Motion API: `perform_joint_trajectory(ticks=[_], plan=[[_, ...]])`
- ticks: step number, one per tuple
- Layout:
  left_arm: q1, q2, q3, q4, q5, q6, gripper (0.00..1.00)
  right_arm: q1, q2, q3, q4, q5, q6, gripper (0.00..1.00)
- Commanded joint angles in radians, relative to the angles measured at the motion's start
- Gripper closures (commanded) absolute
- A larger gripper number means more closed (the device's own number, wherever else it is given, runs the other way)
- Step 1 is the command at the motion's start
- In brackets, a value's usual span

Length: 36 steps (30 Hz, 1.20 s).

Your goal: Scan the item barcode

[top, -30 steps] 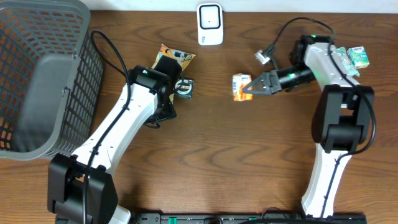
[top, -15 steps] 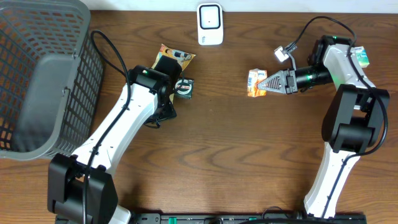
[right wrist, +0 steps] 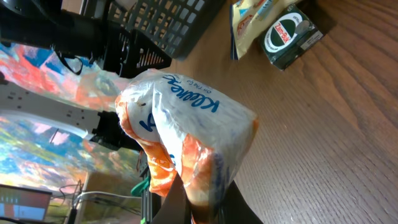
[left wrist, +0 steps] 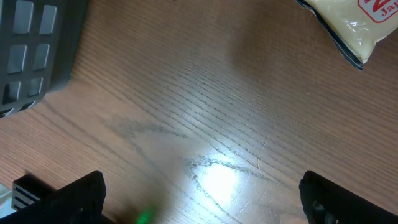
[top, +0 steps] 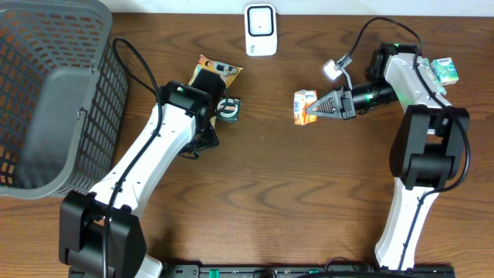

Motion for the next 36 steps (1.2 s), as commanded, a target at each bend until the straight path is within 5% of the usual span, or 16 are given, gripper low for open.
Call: perform_joint_trajectory(ticks=[1,36], plan=[[0.003,-0.005,-0.006,-0.007,-0.016,-0.009,0.02,0.000,-0.008,0.014,0.001,-0.032,-0.030,0.99],[0.003,-0.005,-0.006,-0.007,-0.016,-0.009,0.02,0.098,-0.008,0.013,0.014,0.023,-0.026,0.99]])
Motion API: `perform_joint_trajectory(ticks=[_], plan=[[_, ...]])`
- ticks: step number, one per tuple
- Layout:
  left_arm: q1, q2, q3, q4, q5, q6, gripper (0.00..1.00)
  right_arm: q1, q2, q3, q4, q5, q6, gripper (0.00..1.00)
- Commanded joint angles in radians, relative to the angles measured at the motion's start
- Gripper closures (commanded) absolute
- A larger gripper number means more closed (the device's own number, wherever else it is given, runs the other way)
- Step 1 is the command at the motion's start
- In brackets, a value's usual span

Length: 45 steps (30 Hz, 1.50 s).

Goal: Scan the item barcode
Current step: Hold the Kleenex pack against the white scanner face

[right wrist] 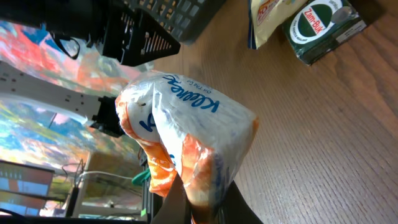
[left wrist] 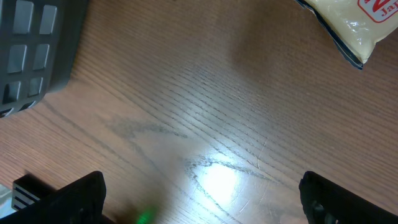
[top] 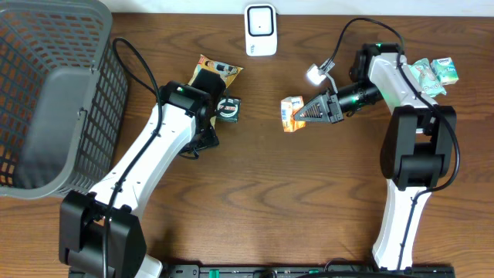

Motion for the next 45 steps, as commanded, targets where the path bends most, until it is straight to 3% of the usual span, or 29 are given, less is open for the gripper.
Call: perform_joint_trajectory(ticks=[1,5,9,12,14,20,25,32,38,45], plan=[[0.003,-0.005,-0.006,-0.006,-0.016,-0.009,0.02,0.012,-0.008,0.013,0.011,-0.004,-0.018,0.99],[0.003,-0.005,-0.006,-0.006,-0.016,-0.008,0.02,0.012,-0.008,0.013,0.064,0.002,0.087,0.99],[0.003,-0.005,-0.006,-0.006,-0.016,-0.008,0.02,0.013,-0.008,0.013,0.246,0.086,0.407,0.99],[0.003,-0.005,-0.006,-0.006,-0.016,-0.009,0.03,0.029,-0.008,0.016,0.444,0.314,0.790,0.99],[0.003,-0.005,-0.006,-0.006,-0.016,-0.009,0.02,0.048,-0.008,0.040,0.515,0.505,0.971,0.99],[0.003,-0.005,-0.006,-0.006,-0.016,-0.009,0.02,0.109,-0.008,0.238,0.560,0.917,1.155,0.99],[0.003,-0.005,-0.006,-0.006,-0.016,-0.008,0.02,0.177,-0.008,0.348,0.695,1.173,1.139,0.99],[0.003,-0.005,-0.006,-0.006,-0.016,-0.009,0.02,0.316,0.011,0.350,1.015,1.503,1.000,0.99],[0.003,-0.005,-0.006,-0.006,-0.016,-0.008,0.02,0.359,0.048,0.350,1.302,1.555,0.846,0.99],[0.003,-0.005,-0.006,-0.006,-0.016,-0.008,0.02,0.378,0.121,0.350,1.541,1.540,0.473,0.99]])
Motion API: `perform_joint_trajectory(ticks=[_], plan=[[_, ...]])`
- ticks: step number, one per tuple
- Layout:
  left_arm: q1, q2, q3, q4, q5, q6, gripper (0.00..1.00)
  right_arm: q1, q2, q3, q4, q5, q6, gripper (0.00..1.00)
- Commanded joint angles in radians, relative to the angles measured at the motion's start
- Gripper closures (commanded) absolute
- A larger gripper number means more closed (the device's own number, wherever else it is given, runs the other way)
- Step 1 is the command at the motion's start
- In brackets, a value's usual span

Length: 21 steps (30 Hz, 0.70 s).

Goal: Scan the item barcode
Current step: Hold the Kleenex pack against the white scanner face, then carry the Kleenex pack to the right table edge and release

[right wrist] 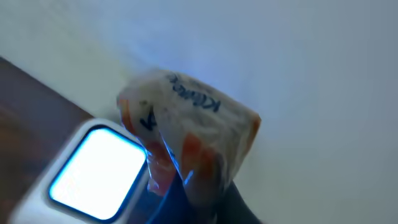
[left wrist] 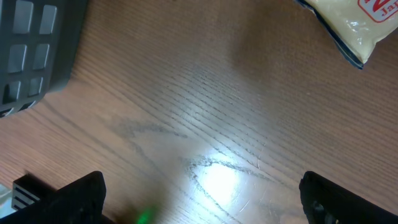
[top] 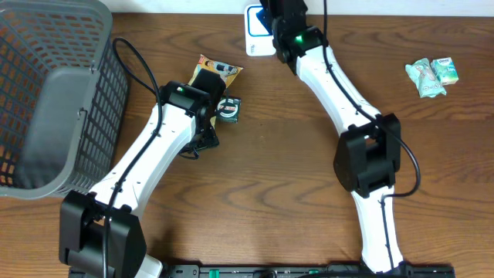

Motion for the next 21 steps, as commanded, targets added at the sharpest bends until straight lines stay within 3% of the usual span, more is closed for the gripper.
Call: perform_joint_trajectory(ticks=[1,8,16,21], plan=[[0.003,-0.005,-0.006,-0.007,-0.016,-0.009,0.02,0.004,0.062,0.013,0.039,0.006,-0.263,0.99],[0.003,-0.005,-0.006,-0.007,-0.016,-0.009,0.02,0.009,0.120,0.013,0.025,-0.005,-0.308,0.99],[0.003,-0.005,-0.006,-0.007,-0.016,-0.009,0.02,0.009,0.111,0.045,0.013,0.064,-0.138,0.99],[0.003,-0.005,-0.006,-0.007,-0.016,-0.009,0.02,-0.029,0.047,0.089,-0.089,0.058,-0.023,0.99]])
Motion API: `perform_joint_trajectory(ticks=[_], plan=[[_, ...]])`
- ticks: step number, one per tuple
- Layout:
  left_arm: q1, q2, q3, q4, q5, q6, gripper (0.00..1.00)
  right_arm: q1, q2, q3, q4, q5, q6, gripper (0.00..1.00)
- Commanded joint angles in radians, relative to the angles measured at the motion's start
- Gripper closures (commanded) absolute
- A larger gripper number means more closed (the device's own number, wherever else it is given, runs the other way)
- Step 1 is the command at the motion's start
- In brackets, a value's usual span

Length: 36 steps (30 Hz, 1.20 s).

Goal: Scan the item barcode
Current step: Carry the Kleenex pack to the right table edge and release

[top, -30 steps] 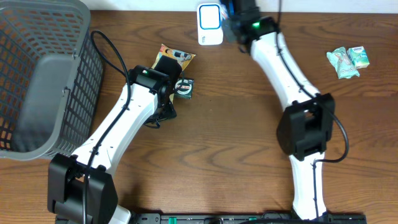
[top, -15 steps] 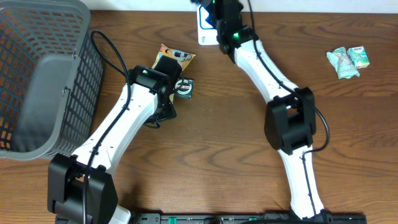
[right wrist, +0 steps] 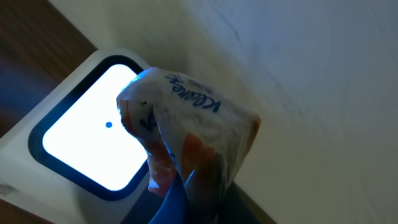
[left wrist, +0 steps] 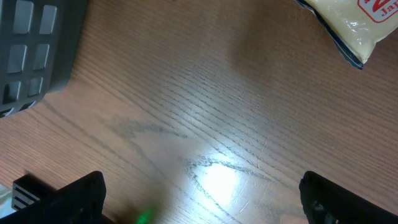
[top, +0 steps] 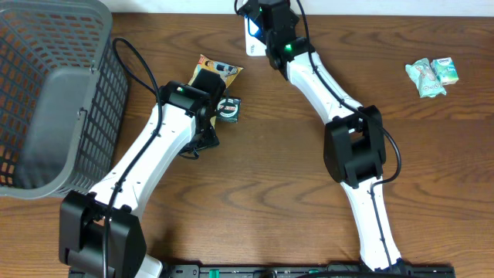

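The white scanner (right wrist: 74, 162) stands at the table's far edge, its window lit bright; overhead only part of the scanner (top: 253, 48) shows under the right arm. My right gripper (right wrist: 189, 202) is shut on a Kleenex tissue pack (right wrist: 193, 124), white with orange and blue print, held right in front of the lit window and tinted by bluish light. From overhead the pack is hidden by the right gripper (top: 256, 17). My left gripper (left wrist: 200, 208) stands open low over bare wood, near the green box, with nothing between its fingers (left wrist: 71, 199).
A grey basket (top: 46, 93) fills the far left. A yellow snack packet (top: 218, 71) and a dark green Zam-Buk box (top: 229, 109) lie beside the left arm. Two small green-white packs (top: 432, 75) lie at the far right edge.
My right gripper, still shut on the tissue pack, has shifted a little to the left at the scanner. The lit window now fills more of the right wrist view. The left arm has not moved.
My right gripper held the tissue pack over the table's middle right, then a little further left. Then it was at the scanner at the far edge, and now holds the pack close before the lit window. The left arm stayed still, open.
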Motion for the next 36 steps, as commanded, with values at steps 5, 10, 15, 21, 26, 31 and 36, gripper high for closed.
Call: perform_joint_trajectory(ticks=[5,10,15,21,26,31,36], plan=[[0.003,-0.005,-0.006,-0.006,-0.016,-0.008,0.02,-0.122,-0.154,0.051,-0.180,0.063,0.151,0.99],[0.003,-0.005,-0.006,-0.006,-0.016,-0.009,0.02,-0.266,-0.167,0.051,-0.396,0.216,0.270,0.99],[0.003,-0.005,-0.006,-0.006,-0.016,-0.009,0.02,-0.444,-0.164,0.048,-0.614,0.239,0.446,0.99],[0.003,-0.005,-0.006,-0.006,-0.016,-0.008,0.02,-0.657,-0.164,0.046,-0.750,0.077,0.594,0.98],[0.003,-0.005,-0.006,-0.006,-0.016,-0.009,0.03,-0.787,-0.164,0.024,-0.771,-0.183,0.613,0.99],[0.003,-0.005,-0.006,-0.006,-0.016,-0.008,0.02,-0.864,-0.153,-0.012,-0.767,-0.192,0.687,0.98],[0.003,-0.005,-0.006,-0.006,-0.016,-0.008,0.02,-0.891,-0.153,-0.072,-0.738,-0.196,0.718,0.54]])
